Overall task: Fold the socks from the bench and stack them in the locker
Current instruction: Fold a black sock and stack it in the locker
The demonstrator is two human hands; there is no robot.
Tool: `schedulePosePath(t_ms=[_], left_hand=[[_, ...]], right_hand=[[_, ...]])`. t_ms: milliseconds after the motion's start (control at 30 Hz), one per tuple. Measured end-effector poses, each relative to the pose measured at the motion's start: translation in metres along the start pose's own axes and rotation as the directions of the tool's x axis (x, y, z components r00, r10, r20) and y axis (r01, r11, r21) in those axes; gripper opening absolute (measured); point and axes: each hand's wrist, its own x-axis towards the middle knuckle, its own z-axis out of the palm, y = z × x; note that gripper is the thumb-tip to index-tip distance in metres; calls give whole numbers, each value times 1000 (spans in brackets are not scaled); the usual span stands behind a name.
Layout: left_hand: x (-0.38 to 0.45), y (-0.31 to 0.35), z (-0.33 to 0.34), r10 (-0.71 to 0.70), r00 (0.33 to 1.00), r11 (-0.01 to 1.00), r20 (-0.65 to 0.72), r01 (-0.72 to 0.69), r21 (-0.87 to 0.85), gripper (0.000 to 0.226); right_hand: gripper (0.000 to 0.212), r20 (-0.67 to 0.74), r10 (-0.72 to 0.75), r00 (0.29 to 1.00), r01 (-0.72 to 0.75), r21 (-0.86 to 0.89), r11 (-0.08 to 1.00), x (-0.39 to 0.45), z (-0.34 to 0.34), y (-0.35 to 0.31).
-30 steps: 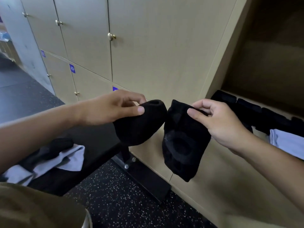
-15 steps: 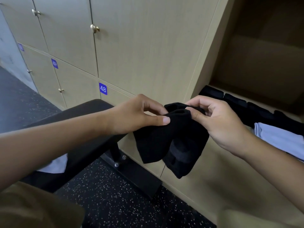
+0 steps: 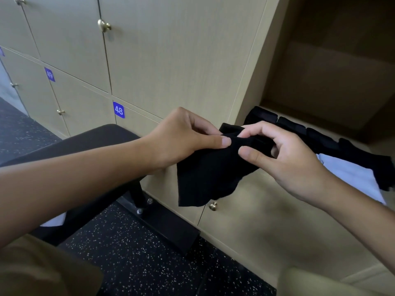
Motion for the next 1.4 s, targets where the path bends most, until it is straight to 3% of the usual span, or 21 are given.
schedulePosePath(t_ms=[133,333,467,567,667,833,900,967,1067,1167,1233,1400], left_hand=[[0,2,6,-51,998,995,30,53,-82,27],[4,3,-2,-49,998,973,26,54,-223,49],[4,-2,-6,-26,998,965,56,40,-261,39],[0,-7,-5,4,988,973,152,32,-228,47],[-3,-12,-2,24,971,976,237,29,-217,25],[-4,-14,1,20,979,970,203,31,-243,30],[-4,-10,3,-3,986,974,169,41,-222,20],[-3,-8,6,-12,991,980,131,37,-196,36],[0,-8,9,-29,996,984,85,44,-172,45],[2,-6,12,-29,998,986,56,38,-163,47],[4,-6,15,-30,999,990,33,34,-138,46],[13,-11,25,-8,994,999,-106,13,48,18]], right_hand=[[8,-76,30,997,-31,-15,999,3,-2,8],[9,-232,32,972,4,151,989,5,-17,11],[16,-300,68,951,-2,217,976,6,-28,14],[16,-295,138,945,-26,355,934,6,-29,13],[15,-272,187,944,-48,447,893,5,-26,9],[13,-245,231,942,-108,429,897,3,-23,7],[12,-257,249,934,-146,362,921,3,-21,8],[13,-278,271,921,-183,306,934,3,-18,8],[29,-228,357,906,-262,363,894,1,-11,5],[63,-56,447,893,-383,427,819,-1,-6,6],[84,-16,459,888,-413,410,813,-3,-3,10],[112,-31,499,866,-431,461,776,-3,0,22]])
